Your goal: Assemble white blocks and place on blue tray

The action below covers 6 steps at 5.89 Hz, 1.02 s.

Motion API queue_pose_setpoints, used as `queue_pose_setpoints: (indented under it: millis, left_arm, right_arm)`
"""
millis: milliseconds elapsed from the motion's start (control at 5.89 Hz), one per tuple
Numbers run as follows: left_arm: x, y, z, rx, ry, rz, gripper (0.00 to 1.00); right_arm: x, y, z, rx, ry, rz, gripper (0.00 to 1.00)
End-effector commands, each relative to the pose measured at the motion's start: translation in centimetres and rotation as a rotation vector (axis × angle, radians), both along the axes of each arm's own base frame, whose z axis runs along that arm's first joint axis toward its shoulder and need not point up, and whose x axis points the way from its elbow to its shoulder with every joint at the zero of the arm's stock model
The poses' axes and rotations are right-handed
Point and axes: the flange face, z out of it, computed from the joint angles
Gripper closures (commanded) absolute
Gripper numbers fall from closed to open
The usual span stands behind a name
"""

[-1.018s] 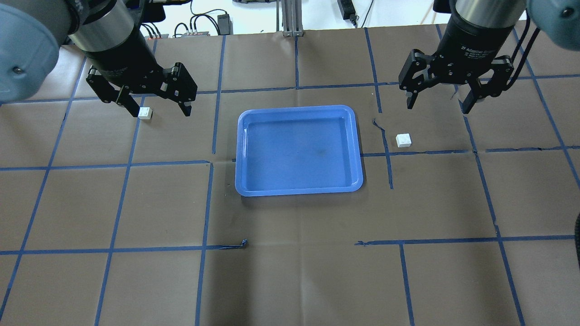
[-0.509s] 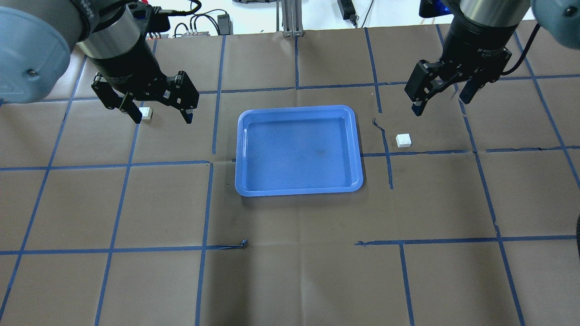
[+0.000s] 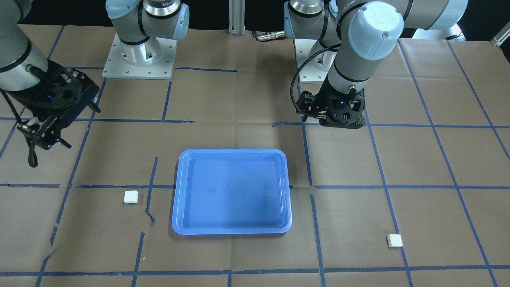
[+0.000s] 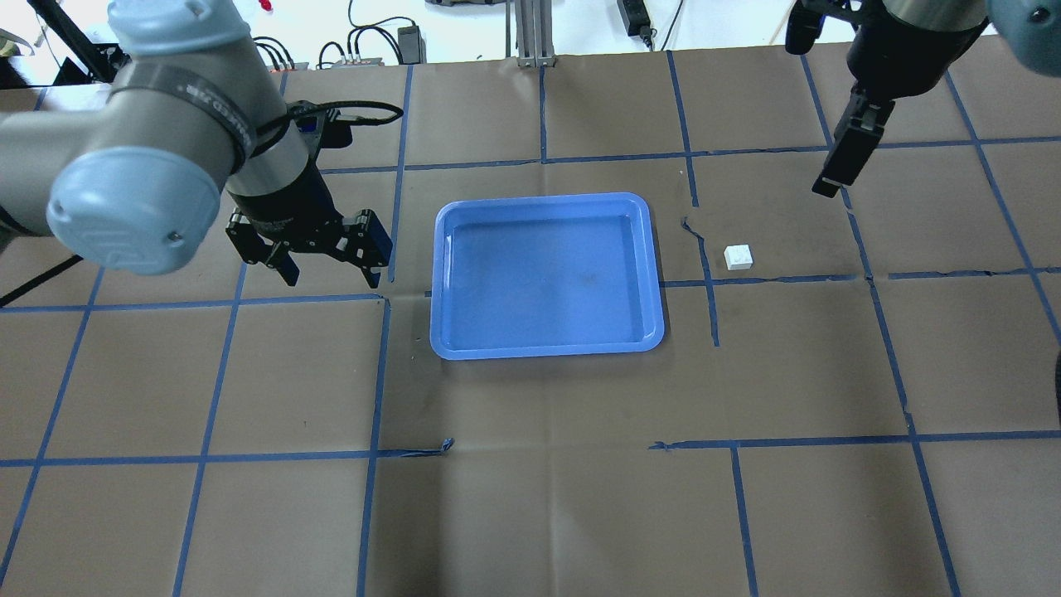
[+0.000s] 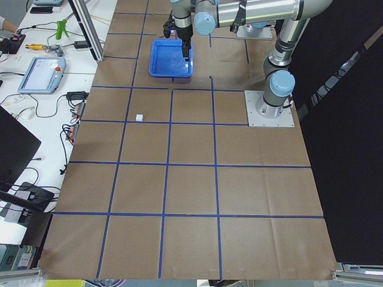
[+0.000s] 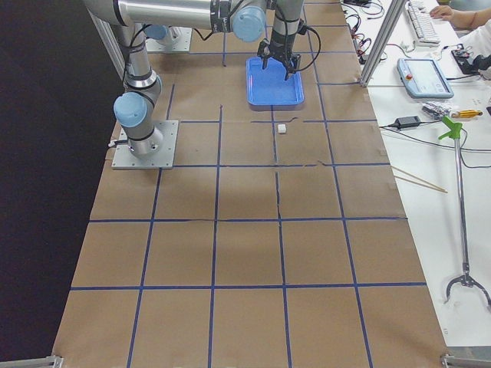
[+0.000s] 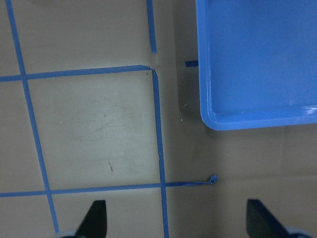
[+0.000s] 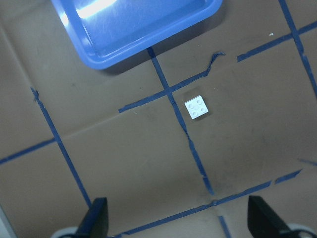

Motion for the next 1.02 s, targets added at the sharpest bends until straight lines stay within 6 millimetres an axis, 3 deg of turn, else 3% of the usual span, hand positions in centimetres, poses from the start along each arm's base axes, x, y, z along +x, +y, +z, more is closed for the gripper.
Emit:
queue_pose_setpoints:
  millis: [0,170,339,509,679,848]
  left_arm:
    - [0.1,0.2,-6.4,-0.089,0.007,-0.046,0.01]
    - [0.4,-0.6,-7.8,-0.08,0.017,-0.258,0.01]
    - [3.3,-2.1,-9.1,-0.056,0.046,-0.515,0.01]
    - [8.0,-3.2,-9.2,-0.059,0.067,-0.72,0.01]
    - [13.9,-5.3,-9.2,-0.104,0.046,-0.873,0.01]
    - [19.9,-9.1,-9.4,-0.123,0.034,-0.949,0.01]
  right_arm:
    - [-4.1,-2.6,-3.5,-0.029,-0.128,0.291,0.0]
    - [-6.6,-3.2,-5.1,-0.044,-0.239,0.289,0.0]
    - [-8.1,-3.7,-8.1,-0.045,-0.325,0.342,0.0]
    - [-7.7,-3.7,-11.2,-0.084,-0.471,0.361,0.0]
    - [-7.1,-2.7,-14.2,-0.095,-0.558,0.367,0.0]
    - [-6.4,-2.2,-17.9,-0.124,-0.612,0.395,0.0]
